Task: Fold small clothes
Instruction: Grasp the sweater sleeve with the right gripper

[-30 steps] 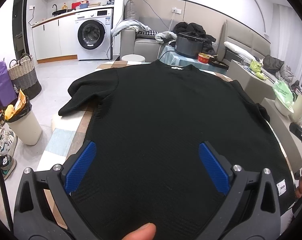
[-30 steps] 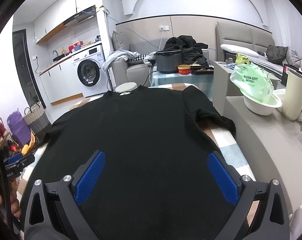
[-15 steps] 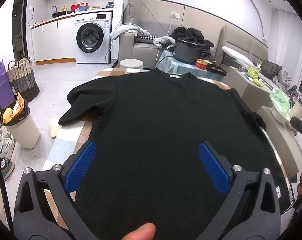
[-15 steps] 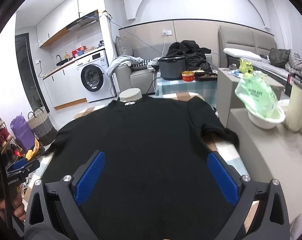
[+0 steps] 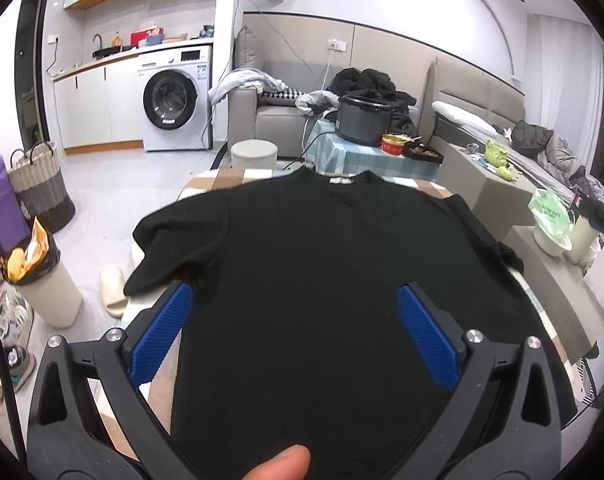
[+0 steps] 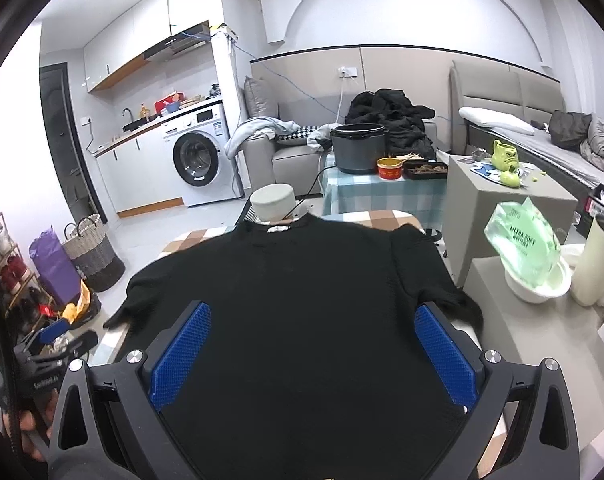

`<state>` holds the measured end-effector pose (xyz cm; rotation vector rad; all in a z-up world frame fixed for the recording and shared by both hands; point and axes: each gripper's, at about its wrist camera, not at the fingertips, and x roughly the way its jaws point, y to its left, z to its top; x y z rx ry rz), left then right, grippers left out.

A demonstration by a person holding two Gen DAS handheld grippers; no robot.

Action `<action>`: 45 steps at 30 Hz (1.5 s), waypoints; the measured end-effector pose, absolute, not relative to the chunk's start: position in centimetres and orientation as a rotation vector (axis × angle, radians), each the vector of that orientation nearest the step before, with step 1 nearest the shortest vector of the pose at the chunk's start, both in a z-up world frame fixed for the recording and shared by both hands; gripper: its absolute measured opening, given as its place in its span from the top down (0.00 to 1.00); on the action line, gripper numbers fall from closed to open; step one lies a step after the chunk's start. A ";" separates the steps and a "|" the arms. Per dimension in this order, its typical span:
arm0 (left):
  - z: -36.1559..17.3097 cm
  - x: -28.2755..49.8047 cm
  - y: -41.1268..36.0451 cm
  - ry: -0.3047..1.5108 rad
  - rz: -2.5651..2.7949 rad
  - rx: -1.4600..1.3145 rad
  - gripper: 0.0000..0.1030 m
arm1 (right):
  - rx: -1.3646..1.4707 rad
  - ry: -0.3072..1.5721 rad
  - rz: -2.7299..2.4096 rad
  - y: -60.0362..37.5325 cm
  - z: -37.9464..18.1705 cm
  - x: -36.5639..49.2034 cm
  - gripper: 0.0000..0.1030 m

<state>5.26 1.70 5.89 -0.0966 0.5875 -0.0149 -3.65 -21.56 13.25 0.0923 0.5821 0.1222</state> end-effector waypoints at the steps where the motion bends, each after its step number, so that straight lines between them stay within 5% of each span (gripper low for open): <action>1: 6.4 5.5 1.7 0.583 -0.028 -0.101 0.01 | 0.094 0.567 0.120 -21.5 13.9 -3.4 0.00; 6: 7.0 7.3 2.1 0.608 -0.004 -0.113 0.01 | 0.119 0.564 0.109 -21.6 14.0 -1.7 0.00; 20: 0.0 13.3 3.6 0.734 0.016 -0.157 0.01 | 0.544 0.741 -0.112 -31.9 3.0 3.2 0.00; 38: -5.4 17.2 4.0 0.810 0.057 -0.156 0.01 | 0.908 0.764 -0.428 -38.4 -2.7 13.4 0.27; 42: -5.7 17.3 4.0 0.808 0.050 -0.148 0.01 | 0.867 0.815 -0.515 -38.4 -3.5 14.8 0.54; 45: -5.9 17.4 4.0 0.809 0.046 -0.154 0.01 | 0.778 0.814 -0.524 -37.9 -2.8 15.4 0.84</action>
